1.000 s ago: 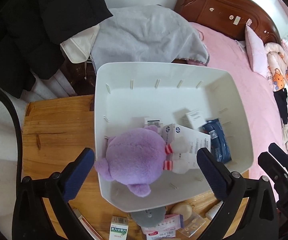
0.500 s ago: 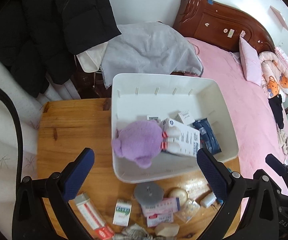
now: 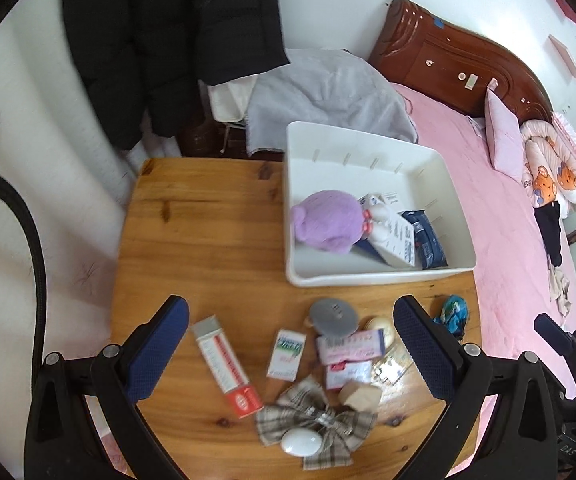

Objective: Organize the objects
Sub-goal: 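Move both grippers to the table items and grasp the ointment box with the left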

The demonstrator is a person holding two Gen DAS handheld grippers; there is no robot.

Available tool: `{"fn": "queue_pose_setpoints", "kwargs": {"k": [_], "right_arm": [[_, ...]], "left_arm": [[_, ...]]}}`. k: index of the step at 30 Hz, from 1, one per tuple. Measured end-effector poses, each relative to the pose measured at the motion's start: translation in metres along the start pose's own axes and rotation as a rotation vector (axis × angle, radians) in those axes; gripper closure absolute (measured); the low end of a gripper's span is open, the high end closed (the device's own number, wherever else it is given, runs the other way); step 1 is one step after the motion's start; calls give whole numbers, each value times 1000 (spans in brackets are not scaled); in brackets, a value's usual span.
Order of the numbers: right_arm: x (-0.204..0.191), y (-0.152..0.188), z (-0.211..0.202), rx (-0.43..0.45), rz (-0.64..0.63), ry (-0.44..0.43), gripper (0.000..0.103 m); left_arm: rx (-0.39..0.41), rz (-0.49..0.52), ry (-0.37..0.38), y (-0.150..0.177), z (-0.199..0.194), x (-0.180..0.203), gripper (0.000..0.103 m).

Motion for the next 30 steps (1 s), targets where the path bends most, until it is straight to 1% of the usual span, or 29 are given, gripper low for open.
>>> {"fn": "queue_pose_setpoints", "kwargs": {"k": [6,11,16,20,25,30], "right_arm": [[-34,14,-11,-12,-29,-58,28],[-55,26,-5,-45,-43,-86,28],[-68,39,11,-91,-37,-90,28],[-75,50,34,-131,-30,-71,28],[-75,62,66,-167,-4,-10,28],[-73,76,101,-228,69,13,28]], "left_arm": [[17,-15,1,21,-12,-21,1],[1,-65,4,47,1,-39,1],[-68,-134,-8,89,35,-60,1],[-137,-176,-33,122,67,-72,1],[-206,-231,-61,150,98,-83,1],[-266,-252,-80,171,119,-88,1]]}}
Point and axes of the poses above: each gripper's, at about its wrist camera, not at the fingertips, and z roughly the way its jaws point, x to its right, y to its underside, the point moved 7 cm from there along z, roughly the way its jaws point, and after that the axes turned 12 degrees about x, right-handed, at the moved point
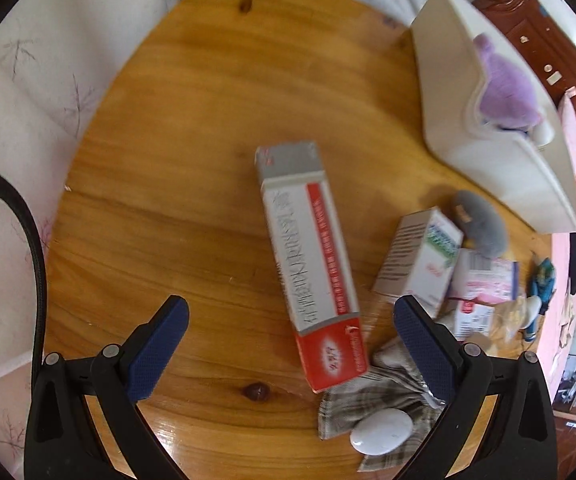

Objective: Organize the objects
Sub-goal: 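Move both grippers to the table items and grasp the ointment box with the left, then grasp the white licorice tablet box with the right gripper while the left holds the ointment box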

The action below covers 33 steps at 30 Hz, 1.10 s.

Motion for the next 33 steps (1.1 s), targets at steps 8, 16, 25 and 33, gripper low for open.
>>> {"fn": "queue_pose_setpoints", "kwargs": {"k": [8,16,25,33], "right_arm": [[-5,5,43,-63,84,12,28],[-20,19,79,-144,123,0,32],[-30,41,118,-261,102,57,49],[-30,57,135,-311,48,122,68]], "left_arm": [[-16,5,-85,9,14,-6,2],[5,37,-149,18,9,-11,10],[44,73,-166,28,-3,-17,34],[68,78,-78,37,-12,-17,66]]}}
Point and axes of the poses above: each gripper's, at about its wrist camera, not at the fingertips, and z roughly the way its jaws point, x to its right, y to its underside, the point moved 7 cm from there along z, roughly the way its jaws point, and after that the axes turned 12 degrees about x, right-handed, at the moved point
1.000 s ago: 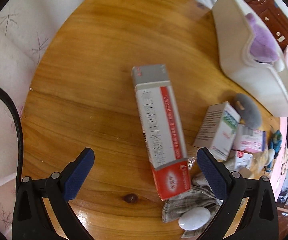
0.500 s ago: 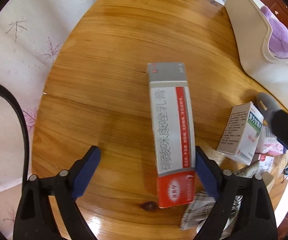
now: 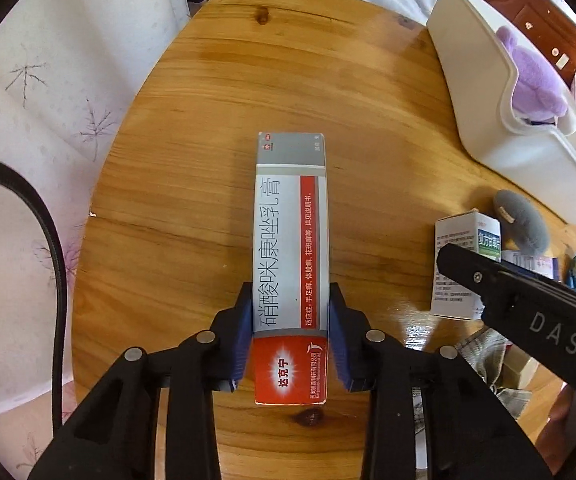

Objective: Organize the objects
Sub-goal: 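Grasp the white licorice tablet box with the right gripper while the left holds the ointment box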

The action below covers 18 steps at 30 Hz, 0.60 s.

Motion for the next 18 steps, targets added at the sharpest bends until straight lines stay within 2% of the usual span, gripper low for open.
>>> {"fn": "queue_pose_setpoints", "kwargs": {"k": [4,9,12,13,18], "right_arm": [[0,2,-2,15,-5,-11,68],[-1,-1,-22,63,-12,-59,68],[1,-4,-45,118,-20,-76,68],[1,-5,-55,141,-21,-82,68],[11,-5,-100,235,-13,-108,68]], "left_arm": [[13,-47,25,8,-8,-6,66],[57,-44,24,15,-32,-4,66],[97,-31,24,-11,-54,6,66],[110,-27,26,-38,-59,2,66],[180,-7,41,-54,-97,14,66]]}}
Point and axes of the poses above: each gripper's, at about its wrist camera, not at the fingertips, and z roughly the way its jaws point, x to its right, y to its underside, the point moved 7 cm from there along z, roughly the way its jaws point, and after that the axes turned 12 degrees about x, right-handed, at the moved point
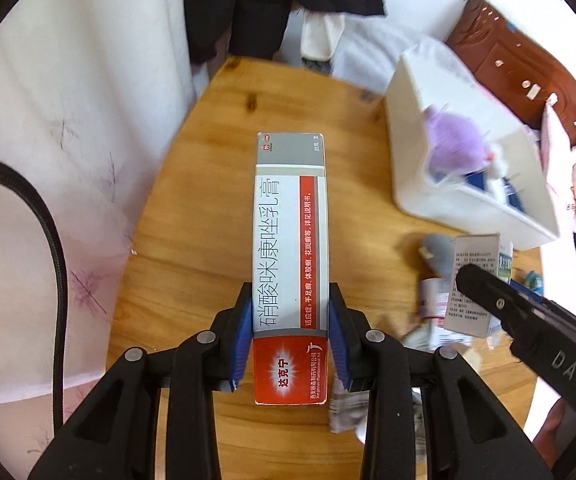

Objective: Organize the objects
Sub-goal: 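Grasp the white licorice tablet box with the right gripper while the left holds the ointment box, then carry the ointment box and tablet box over the white tray with both grippers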

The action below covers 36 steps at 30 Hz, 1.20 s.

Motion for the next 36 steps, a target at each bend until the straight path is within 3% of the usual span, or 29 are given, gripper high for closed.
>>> {"fn": "queue_pose_setpoints", "kwargs": {"k": [13,23,30,36], "right_arm": [[28,-35,-102,194,-39,5,68],[68,-94,-159,341,-36,65,68],[93,-140,-180,420,-37,112,68],[112,-175,-175,448,-12,138,68]], "left_arm": [[114,74,102,-54,-59,63,66],[223,229,158,-141,-79,122,66],[254,342,161,-182,-65,162,66],[226,387,160,-202,-28,187,66]]}}
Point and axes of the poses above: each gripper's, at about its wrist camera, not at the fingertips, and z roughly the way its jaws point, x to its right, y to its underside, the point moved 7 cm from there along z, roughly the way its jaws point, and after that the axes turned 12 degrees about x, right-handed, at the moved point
